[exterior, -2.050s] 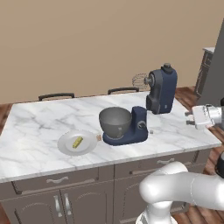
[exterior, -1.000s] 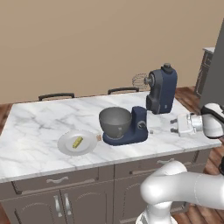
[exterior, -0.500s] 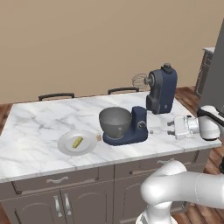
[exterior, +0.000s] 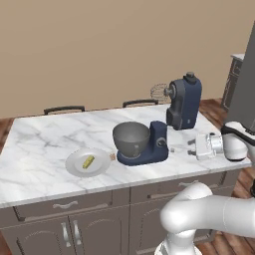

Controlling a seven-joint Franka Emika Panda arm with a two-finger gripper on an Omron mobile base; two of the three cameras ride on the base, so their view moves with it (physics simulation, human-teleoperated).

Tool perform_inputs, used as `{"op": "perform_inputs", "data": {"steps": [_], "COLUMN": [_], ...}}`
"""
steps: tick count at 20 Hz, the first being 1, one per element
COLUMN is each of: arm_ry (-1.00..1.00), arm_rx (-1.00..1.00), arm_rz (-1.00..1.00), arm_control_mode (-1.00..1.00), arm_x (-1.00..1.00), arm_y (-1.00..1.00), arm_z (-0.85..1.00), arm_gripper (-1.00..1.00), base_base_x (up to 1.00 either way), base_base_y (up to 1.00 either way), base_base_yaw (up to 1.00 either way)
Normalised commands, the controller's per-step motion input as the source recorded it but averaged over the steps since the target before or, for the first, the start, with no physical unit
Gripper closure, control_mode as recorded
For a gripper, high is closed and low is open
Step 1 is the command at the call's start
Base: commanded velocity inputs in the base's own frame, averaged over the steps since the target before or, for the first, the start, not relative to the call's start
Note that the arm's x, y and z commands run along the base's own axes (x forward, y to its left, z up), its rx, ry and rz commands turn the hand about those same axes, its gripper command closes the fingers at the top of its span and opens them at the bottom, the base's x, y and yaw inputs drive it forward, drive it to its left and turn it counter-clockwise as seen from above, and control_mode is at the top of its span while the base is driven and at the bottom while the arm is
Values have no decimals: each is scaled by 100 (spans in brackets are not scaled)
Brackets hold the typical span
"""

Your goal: Add butter and sugar cubes to the stand mixer bowl and then turn on the stand mixer to begin making frosting.

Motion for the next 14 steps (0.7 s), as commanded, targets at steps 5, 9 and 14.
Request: {"op": "perform_inputs", "data": {"steps": [5,9,14], "arm_ry": [0,0,0], "arm_rx": [0,0,0], "arm_rz": [0,0,0], "arm_control_mode": [-100,-100,-100], "arm_x": [4,13,21], "arm_y": [17,12,3], "arm_z": [-11,-10,-8], "arm_gripper": [-100,-100,-100], "base_base_x": [0,0,0], "base_base_y": [0,0,0], "base_base_yaw": [0,0,0]}}
